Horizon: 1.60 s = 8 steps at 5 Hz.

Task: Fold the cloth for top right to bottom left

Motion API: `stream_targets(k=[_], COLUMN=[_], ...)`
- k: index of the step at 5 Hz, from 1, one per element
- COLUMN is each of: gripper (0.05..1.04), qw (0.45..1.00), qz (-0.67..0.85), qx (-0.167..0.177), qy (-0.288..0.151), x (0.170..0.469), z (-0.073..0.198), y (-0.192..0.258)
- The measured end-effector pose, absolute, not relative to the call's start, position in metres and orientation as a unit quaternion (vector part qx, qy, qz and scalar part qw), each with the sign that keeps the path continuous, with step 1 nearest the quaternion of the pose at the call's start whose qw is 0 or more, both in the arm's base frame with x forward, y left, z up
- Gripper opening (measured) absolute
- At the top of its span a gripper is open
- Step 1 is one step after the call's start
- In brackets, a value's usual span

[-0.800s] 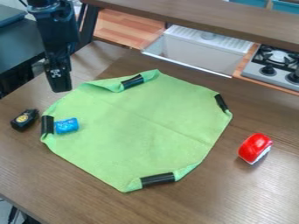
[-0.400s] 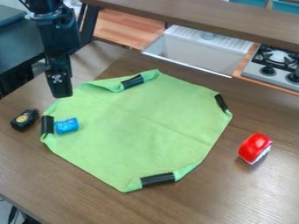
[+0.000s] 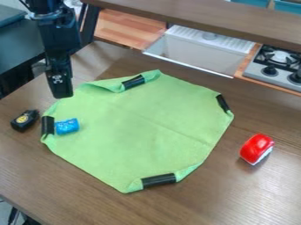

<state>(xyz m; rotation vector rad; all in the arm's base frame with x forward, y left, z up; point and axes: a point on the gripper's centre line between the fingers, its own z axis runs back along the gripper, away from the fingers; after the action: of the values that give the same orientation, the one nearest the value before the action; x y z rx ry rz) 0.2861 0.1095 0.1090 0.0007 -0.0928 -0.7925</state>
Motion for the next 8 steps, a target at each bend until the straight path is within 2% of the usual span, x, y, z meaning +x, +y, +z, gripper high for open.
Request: stream_targets(k=[1,2,3,4,5,6,8], gripper=[1.001,1.000,1.001,1.001,1.001,1.001,1.001], qw=[0.938,0.946,0.952,0.970,0.981,0.978,0.978], qz=[-0.339,-0.306,-0.274,-0.221,-0.153,-0.116,-0.072], qx=[0.067,0.107,0.133,0.097,0.049,0.033,0.012], qy=[0.002,0.009,0.008,-0.035,-0.113,-0.169,-0.196], x=[0.298,0.311,0.336,0.361,0.383,0.398,0.425], z=[0.109,0.118,0.106,0.098,0.094,0.096,0.089], y=[0.080,0.051,0.028,0.007,-0.008,-0.019,-0.056])
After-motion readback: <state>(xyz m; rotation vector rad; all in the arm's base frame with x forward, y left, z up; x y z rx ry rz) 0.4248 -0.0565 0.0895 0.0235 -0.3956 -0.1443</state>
